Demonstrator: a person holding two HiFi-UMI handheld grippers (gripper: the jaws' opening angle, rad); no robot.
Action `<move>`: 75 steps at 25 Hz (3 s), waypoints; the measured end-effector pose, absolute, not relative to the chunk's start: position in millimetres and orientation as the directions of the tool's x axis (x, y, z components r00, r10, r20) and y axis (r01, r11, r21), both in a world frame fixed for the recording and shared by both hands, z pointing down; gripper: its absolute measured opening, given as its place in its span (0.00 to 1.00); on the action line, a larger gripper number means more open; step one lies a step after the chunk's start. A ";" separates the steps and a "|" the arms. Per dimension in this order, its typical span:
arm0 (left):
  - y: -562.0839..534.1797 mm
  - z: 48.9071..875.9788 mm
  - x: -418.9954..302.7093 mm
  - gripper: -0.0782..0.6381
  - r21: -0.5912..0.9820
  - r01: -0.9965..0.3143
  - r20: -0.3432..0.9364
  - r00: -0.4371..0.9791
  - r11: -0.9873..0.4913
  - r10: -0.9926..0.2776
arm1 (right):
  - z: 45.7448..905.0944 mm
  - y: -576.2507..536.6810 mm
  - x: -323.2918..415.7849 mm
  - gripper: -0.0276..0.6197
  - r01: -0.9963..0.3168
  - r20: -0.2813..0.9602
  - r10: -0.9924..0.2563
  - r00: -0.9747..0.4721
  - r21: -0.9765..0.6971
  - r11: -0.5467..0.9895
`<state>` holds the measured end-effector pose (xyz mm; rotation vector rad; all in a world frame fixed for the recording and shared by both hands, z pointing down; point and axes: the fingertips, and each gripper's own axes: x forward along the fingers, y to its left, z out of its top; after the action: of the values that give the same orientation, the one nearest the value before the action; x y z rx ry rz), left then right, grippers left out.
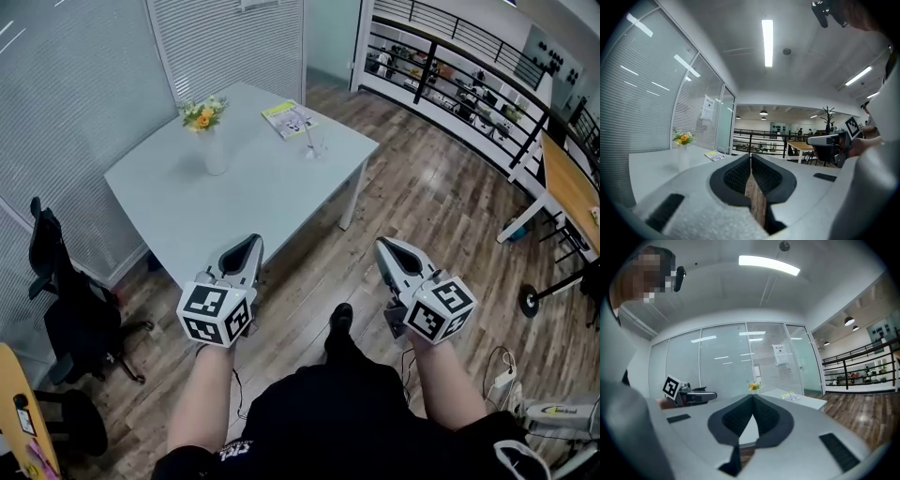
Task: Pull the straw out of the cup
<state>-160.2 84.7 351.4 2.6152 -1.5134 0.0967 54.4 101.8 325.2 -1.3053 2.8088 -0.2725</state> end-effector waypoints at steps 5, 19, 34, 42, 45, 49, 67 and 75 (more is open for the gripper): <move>51.6 356.8 -165.2 0.13 0.081 -0.875 0.127 0.484 -0.477 -0.866 | 332.2 64.4 51.6 0.05 -0.744 0.048 -0.752 -0.658 -0.193 0.639; -97.5 393.7 -128.4 0.13 0.114 -0.887 0.221 0.461 -0.447 -0.859 | 367.8 -96.1 85.4 0.05 -0.719 0.098 -0.723 -0.684 -0.259 0.645; -238.1 380.0 -76.3 0.13 0.076 -0.917 0.266 0.396 -0.391 -0.879 | 376.4 -248.9 127.1 0.05 -0.648 0.093 -0.657 -0.748 -0.317 0.692; -287.7 390.6 -77.0 0.13 0.103 -0.908 0.266 0.418 -0.406 -0.869 | 385.4 -294.7 119.3 0.05 -0.654 0.127 -0.652 -0.747 -0.320 0.686; -308.9 392.5 -87.3 0.13 0.116 -0.905 0.256 0.425 -0.409 -0.868 | 384.4 -314.4 114.2 0.05 -0.668 0.139 -0.663 -0.736 -0.307 0.678; -337.3 387.9 -95.6 0.13 0.129 -0.891 0.239 0.453 -0.435 -0.859 | 373.5 -344.7 106.2 0.05 -0.692 0.146 -0.684 -0.715 -0.285 0.663; -422.6 455.7 -82.2 0.17 0.170 -0.884 0.354 0.468 -0.436 -0.810 | 431.0 -415.0 89.2 0.05 -0.655 0.219 -0.624 -0.750 -0.377 0.655; -454.4 486.1 -69.4 0.33 0.188 -0.867 0.384 0.497 -0.461 -0.778 | 456.7 -430.9 73.2 0.05 -0.625 0.244 -0.580 -0.777 -0.413 0.663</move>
<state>-69.4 -454.4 486.1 2.3880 -1.3731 0.3465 73.2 -430.9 456.7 -1.0707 2.9474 -0.7873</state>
